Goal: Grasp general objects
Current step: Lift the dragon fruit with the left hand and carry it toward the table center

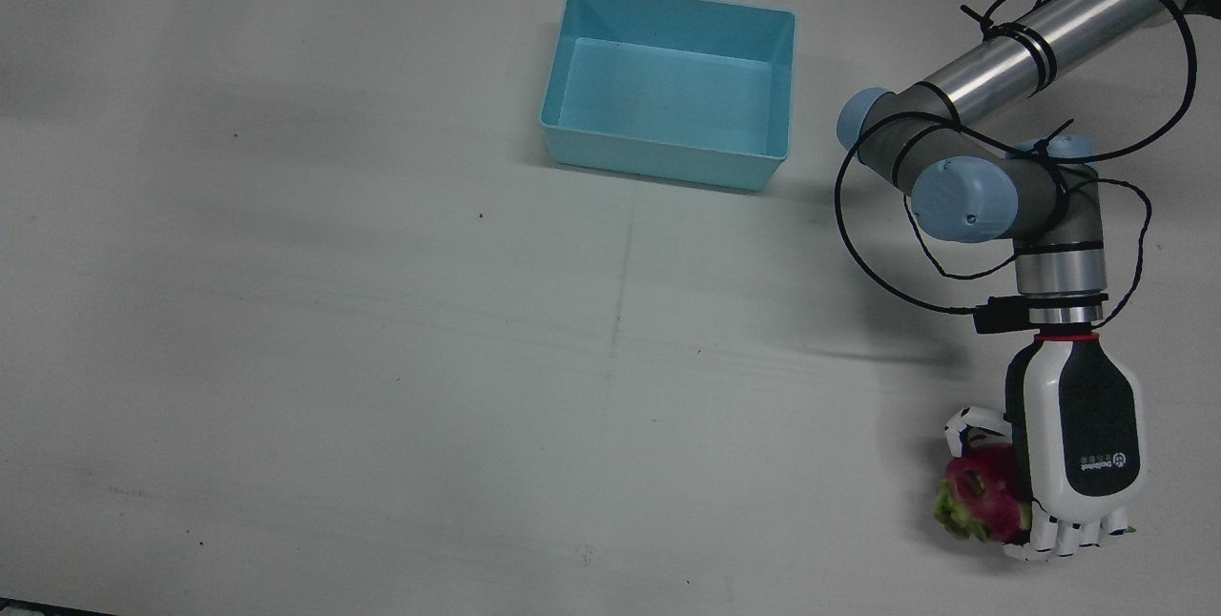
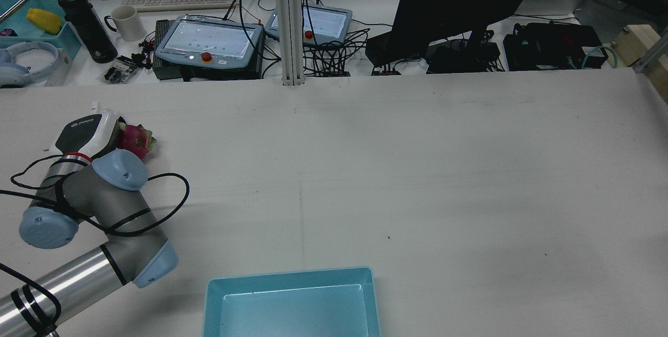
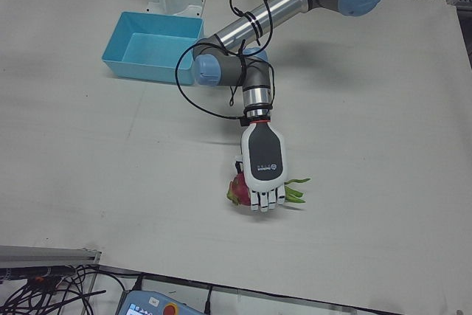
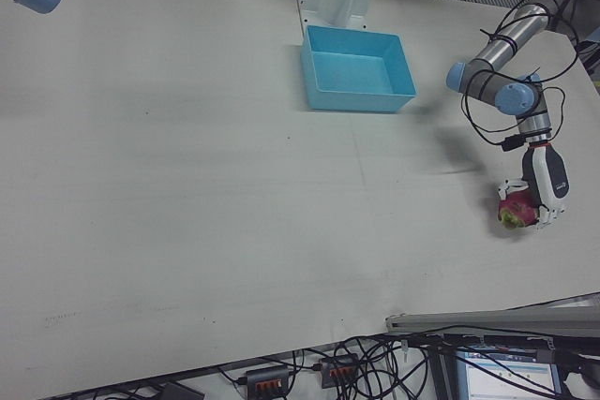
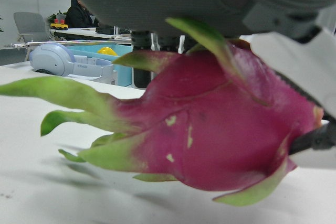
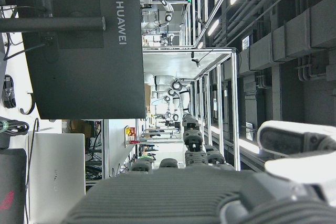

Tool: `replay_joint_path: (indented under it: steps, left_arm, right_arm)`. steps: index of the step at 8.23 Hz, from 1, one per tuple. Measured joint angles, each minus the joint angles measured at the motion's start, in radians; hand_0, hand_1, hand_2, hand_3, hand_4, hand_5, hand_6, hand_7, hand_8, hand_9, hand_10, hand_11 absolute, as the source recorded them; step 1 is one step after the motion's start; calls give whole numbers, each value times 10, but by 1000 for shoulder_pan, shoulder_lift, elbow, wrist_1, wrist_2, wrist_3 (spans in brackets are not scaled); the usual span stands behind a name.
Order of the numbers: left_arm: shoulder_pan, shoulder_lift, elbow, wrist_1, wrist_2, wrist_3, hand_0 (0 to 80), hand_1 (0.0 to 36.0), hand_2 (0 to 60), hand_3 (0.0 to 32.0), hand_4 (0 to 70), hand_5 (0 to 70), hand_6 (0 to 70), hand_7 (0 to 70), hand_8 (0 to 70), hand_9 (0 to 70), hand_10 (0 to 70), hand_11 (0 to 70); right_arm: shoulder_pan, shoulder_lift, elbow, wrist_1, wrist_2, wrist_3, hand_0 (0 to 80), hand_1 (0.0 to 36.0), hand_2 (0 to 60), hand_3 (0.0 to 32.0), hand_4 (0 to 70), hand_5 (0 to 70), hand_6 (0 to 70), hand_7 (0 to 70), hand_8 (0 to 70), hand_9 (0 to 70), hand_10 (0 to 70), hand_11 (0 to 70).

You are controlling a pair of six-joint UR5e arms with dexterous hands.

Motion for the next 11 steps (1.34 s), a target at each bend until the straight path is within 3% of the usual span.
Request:
replay_joint_path:
  steps: [2, 3, 5, 6, 7, 8, 9, 10, 11]
  left_arm:
    - [-10, -1, -128, 79, -10, -4, 273, 267, 600, 0, 142, 652, 193, 347, 199, 316, 312, 457]
    - [-14, -1, -219, 132, -13, -4, 250, 239, 600, 0, 136, 602, 174, 326, 188, 301, 304, 447]
    - [-39, -3, -461, 234, -20, -5, 245, 175, 600, 0, 132, 470, 145, 294, 183, 298, 398, 566]
    - [-42, -4, -567, 238, -19, -3, 302, 163, 600, 0, 166, 460, 159, 331, 189, 309, 430, 611]
    - [-39, 4, -624, 160, 14, 2, 394, 184, 600, 0, 228, 545, 215, 406, 224, 356, 449, 641]
    - [-47, 37, -644, -7, 100, 19, 429, 200, 600, 0, 261, 584, 241, 428, 243, 380, 465, 664]
    - [-68, 67, -649, -164, 190, 32, 458, 206, 600, 0, 288, 668, 280, 460, 272, 412, 463, 662]
    - [-95, 89, -653, -317, 300, 40, 474, 218, 600, 0, 301, 700, 302, 479, 286, 427, 460, 659]
    - [-104, 95, -658, -405, 425, 47, 483, 225, 600, 0, 308, 700, 311, 486, 295, 436, 464, 665]
  right_arm:
    - [0, 0, 0, 0, 0, 0, 0, 0, 0, 0, 0, 0, 0, 0, 0, 0, 0, 0]
    - [0, 0, 0, 0, 0, -1, 0, 0, 0, 0, 0, 0, 0, 0, 0, 0, 0, 0]
    - [0, 0, 0, 0, 0, -1, 0, 0, 0, 0, 0, 0, 0, 0, 0, 0, 0, 0]
    - [0, 0, 0, 0, 0, -1, 0, 0, 0, 0, 0, 0, 0, 0, 0, 0, 0, 0]
    - [0, 0, 0, 0, 0, -1, 0, 0, 0, 0, 0, 0, 0, 0, 0, 0, 0, 0]
    - [0, 0, 0, 0, 0, -1, 0, 0, 0, 0, 0, 0, 0, 0, 0, 0, 0, 0]
    - [0, 0, 0, 0, 0, -1, 0, 0, 0, 0, 0, 0, 0, 0, 0, 0, 0, 0]
    - [0, 0, 0, 0, 0, -1, 0, 0, 0, 0, 0, 0, 0, 0, 0, 0, 0, 0]
    - [0, 0, 0, 0, 0, -1, 0, 0, 0, 0, 0, 0, 0, 0, 0, 0, 0, 0]
